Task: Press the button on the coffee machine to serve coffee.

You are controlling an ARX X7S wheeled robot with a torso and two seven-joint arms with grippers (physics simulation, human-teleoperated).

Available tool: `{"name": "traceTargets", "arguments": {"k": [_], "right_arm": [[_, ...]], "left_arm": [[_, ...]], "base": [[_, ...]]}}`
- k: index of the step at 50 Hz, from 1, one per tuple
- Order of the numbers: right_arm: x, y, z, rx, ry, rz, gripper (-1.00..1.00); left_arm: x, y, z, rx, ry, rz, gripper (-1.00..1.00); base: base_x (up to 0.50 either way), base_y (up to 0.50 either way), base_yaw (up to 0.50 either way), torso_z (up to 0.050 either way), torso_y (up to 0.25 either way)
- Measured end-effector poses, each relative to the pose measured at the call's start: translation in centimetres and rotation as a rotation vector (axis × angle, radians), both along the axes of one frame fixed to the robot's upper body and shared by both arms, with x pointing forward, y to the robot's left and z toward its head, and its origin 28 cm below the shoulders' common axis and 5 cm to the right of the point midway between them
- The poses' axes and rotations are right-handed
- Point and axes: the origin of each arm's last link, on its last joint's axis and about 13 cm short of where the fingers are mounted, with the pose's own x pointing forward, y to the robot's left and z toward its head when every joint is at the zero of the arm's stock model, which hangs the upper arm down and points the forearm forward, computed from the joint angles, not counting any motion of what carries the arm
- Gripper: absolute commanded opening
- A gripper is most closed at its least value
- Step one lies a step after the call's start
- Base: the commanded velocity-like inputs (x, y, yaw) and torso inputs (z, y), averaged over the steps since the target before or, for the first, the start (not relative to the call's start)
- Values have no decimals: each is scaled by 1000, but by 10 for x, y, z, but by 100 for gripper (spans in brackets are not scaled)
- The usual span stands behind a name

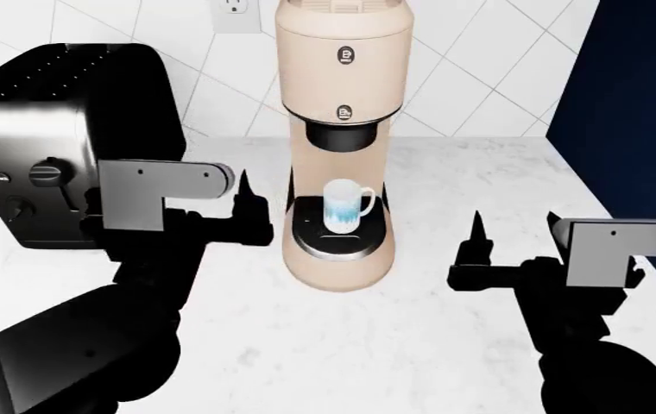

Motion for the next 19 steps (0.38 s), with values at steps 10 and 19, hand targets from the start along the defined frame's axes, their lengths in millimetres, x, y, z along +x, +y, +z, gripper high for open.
{"name": "traceTargets", "arguments": {"k": [10, 19], "right_arm": [[-1, 0, 0, 0, 2, -2, 100], [-2, -1, 0, 0, 2, -6, 100]], "left_arm": [[3, 7, -17, 16, 44, 20, 100], [5, 12, -29, 19, 78, 32, 100]], "base": [[0, 0, 0, 0, 0], [0, 0, 0, 0, 0]]}}
